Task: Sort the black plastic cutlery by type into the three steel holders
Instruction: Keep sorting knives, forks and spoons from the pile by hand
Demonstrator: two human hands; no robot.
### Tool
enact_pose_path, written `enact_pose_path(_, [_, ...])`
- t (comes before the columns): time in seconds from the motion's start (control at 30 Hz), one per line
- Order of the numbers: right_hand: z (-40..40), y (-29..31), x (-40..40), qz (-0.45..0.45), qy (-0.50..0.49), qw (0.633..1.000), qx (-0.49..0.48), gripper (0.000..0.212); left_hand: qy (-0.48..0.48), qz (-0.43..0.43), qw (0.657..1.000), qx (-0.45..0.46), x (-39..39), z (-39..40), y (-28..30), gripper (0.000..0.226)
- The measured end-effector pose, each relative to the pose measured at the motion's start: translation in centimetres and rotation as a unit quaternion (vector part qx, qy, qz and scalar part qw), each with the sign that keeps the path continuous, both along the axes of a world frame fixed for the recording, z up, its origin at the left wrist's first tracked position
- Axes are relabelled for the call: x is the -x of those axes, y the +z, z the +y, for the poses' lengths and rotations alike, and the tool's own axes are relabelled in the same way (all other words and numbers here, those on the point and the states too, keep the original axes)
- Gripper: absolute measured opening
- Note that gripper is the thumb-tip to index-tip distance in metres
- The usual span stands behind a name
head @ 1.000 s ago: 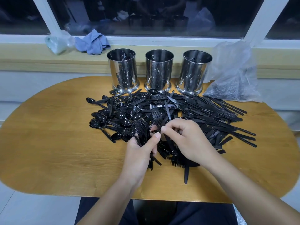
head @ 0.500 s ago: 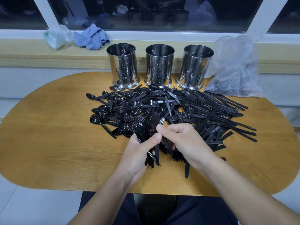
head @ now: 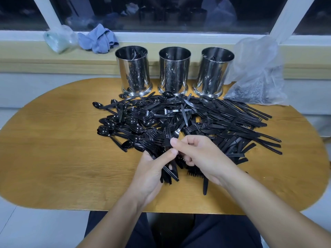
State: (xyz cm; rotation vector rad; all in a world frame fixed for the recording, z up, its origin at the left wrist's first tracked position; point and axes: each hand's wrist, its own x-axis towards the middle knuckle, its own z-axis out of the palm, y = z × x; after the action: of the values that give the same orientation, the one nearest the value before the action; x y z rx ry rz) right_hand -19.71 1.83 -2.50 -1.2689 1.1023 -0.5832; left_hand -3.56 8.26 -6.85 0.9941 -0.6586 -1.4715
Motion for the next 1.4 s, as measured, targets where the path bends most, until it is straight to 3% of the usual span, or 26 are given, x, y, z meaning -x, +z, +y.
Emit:
enact_pose_path(0.13, [-0.1,0.0,0.1,0.036,0.012,0.997,0.067,0.037,0.024,0.008,1.0,-0.016,0.4,-0.1,0.2,0.02])
enact_pose_path(0.23, [-1.4,-0.8,1.5,0.134,0.006,0.969,0.21,0.013,0.046,0.011,0.996,-0.081,-0.5,-0.4,-0.4,0.074])
enact_pose_path(0.27, [-2.0,-1.2,2.2,0.19,0.008,0.943,0.273,0.01,0.058,0.008,0.995,-0.085,-1.0,-0.5,-0.6,0.075])
enact_pose_path(0.37, [-3.6,-2.3,3.9,0.322,0.049,0.867,0.376,0.014,0.071,0.013,0.996,-0.056,-1.9,-0.5,-1.1,0.018])
enact_pose_path(0.4, [-4.0,-2.6,4.2,0.342,0.071,0.853,0.386,0.017,0.068,0.024,0.996,-0.051,-2.0,-0.4,-0.9,0.01])
enact_pose_path(0.57, [-4.5,-2.9,4.2,0.405,0.157,0.793,0.428,0.034,0.055,-0.047,0.996,-0.043,-1.3,0.1,0.0,0.029])
enact_pose_path(0.7, [-5.0,-3.3,3.8,0.432,0.192,0.751,0.461,0.035,0.064,-0.097,0.993,-0.037,-1.0,0.0,-0.3,0.011])
enact_pose_path(0.87, [-5.6,-4.1,3.9,0.453,0.219,0.722,0.475,0.033,0.085,-0.167,0.982,-0.029,-1.1,0.0,-0.3,0.041])
enact_pose_path(0.93, [-5.8,-4.2,4.1,0.446,0.22,0.721,0.482,0.029,0.07,-0.194,0.979,-0.003,-1.3,0.1,-0.1,0.057])
enact_pose_path(1.07, [-5.7,-3.8,4.4,0.407,0.196,0.739,0.5,0.021,0.07,-0.175,0.982,-0.008,-1.7,0.0,-0.2,0.047])
enact_pose_path(1.27, [-4.0,-1.7,3.1,0.257,0.072,0.849,0.457,0.016,0.071,-0.244,0.967,0.03,-1.3,-0.2,-0.4,0.058])
enact_pose_path(1.33, [-2.5,-0.7,2.0,0.205,0.043,0.888,0.409,0.01,0.072,-0.246,0.965,0.055,-1.1,-0.5,-0.4,0.053])
enact_pose_path(1.4, [-0.6,0.1,0.9,0.145,0.047,0.926,0.344,0.019,0.08,-0.215,0.971,0.064,-0.9,-0.8,-0.5,0.041])
